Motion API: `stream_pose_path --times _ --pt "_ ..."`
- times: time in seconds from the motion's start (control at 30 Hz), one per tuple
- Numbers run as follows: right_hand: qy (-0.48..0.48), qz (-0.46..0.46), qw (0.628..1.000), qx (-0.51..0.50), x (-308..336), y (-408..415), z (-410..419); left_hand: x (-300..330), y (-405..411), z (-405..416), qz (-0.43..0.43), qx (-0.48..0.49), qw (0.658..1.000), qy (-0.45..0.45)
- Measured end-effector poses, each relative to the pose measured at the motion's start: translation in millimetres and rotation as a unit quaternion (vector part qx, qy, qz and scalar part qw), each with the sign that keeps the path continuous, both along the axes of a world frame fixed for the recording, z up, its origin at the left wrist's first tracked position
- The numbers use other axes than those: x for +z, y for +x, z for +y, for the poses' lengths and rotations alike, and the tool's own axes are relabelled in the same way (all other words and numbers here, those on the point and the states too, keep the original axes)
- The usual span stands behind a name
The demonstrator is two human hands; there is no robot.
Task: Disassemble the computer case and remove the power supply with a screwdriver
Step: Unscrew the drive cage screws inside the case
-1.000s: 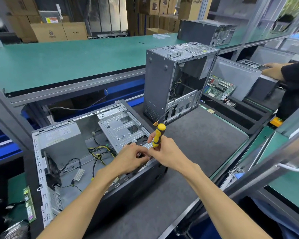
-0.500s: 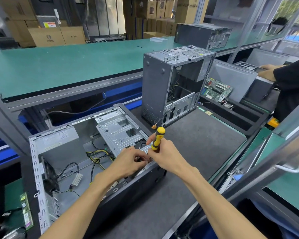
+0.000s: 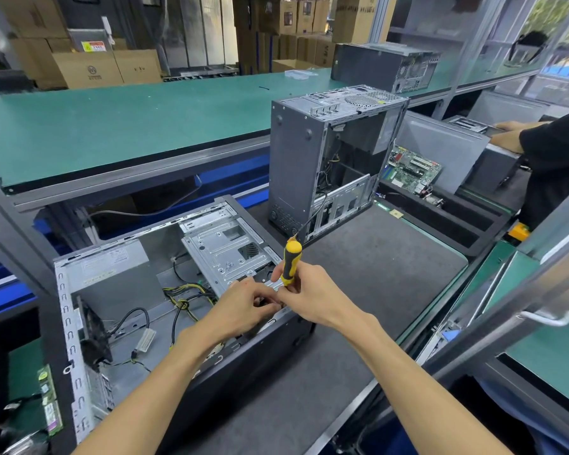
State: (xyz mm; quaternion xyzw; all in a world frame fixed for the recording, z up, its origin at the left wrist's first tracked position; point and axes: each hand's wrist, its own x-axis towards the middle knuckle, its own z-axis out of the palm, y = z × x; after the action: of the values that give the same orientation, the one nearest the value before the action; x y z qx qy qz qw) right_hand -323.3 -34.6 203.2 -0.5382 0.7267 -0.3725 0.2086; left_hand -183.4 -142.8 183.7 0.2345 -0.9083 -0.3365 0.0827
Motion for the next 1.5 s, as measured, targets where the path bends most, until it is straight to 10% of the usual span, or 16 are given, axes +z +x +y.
stream_pose_path --times 1.5 --pt "-0.018 -0.024 0.998 -0.06 -4.9 7.9 4.7 -4.3 -0.4 -0.6 0.016 0.003 1.0 0.001"
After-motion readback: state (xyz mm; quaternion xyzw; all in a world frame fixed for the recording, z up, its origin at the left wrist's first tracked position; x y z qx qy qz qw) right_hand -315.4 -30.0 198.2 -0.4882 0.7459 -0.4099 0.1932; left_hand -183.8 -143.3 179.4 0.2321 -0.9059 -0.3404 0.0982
